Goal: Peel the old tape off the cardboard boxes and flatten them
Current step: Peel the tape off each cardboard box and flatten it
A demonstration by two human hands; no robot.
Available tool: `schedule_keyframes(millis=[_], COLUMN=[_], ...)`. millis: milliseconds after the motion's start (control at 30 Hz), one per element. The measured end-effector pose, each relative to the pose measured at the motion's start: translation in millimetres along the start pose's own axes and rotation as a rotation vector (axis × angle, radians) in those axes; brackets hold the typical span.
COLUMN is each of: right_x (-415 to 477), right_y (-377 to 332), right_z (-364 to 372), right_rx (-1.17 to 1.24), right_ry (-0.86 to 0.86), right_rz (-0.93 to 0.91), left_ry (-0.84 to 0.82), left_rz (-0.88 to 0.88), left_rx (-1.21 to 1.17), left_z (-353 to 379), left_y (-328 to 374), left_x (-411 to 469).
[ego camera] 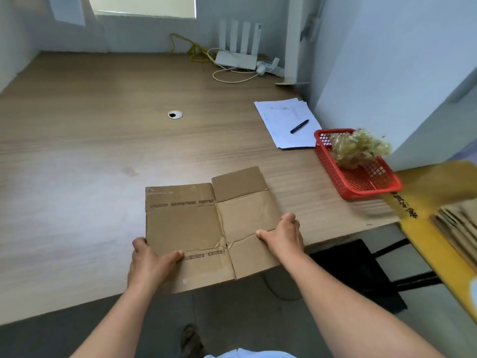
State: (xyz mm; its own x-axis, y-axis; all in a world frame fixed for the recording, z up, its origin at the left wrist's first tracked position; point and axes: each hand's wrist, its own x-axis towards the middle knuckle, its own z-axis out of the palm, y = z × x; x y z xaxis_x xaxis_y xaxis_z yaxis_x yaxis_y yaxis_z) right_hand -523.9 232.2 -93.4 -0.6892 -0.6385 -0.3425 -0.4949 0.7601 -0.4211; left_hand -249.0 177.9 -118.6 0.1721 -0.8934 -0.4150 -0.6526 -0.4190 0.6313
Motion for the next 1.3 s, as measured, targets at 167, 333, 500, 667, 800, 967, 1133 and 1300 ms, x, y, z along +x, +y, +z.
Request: schedule_keyframes(millis=[167, 333, 500, 667, 800, 967, 1133, 1300], right_x=[-12, -32, -57, -93, -121, -152, -166, -138], right_y=[68, 161, 274, 382, 453, 526, 588, 632], right_z=[-63, -133, -197, -246, -272, -300, -322, -351], right_rx=[0.052, 0.103, 0.159, 0.23, 0.251, 0.299, 0.273, 0.246], right_ry=[0.181, 0.37, 0.535, 0.677, 0.763, 0.824, 0.906, 0.908], right_rz=[-0.083, -0.044, 0.081, 0.261, 0.417, 0.622, 0.736, 0.782], left_ry=[-0.033, -0.001, -0.076, -0.227, -0.34, -0.483, -0.621, -0.659], left_rz=[0.251, 0.501, 0.695, 0.9, 1.031, 1.14, 1.219, 1.225], left_rx=[-0.064, 0.001, 0.021, 0.062, 0.095, 0.157, 0.152, 0.138], left_z=[40, 92, 165, 239, 291, 356, 420, 479], left_y=[33, 85, 132, 173, 200, 228, 250, 279], left_x=[-66, -144, -224, -301, -357, -421, -471, -494])
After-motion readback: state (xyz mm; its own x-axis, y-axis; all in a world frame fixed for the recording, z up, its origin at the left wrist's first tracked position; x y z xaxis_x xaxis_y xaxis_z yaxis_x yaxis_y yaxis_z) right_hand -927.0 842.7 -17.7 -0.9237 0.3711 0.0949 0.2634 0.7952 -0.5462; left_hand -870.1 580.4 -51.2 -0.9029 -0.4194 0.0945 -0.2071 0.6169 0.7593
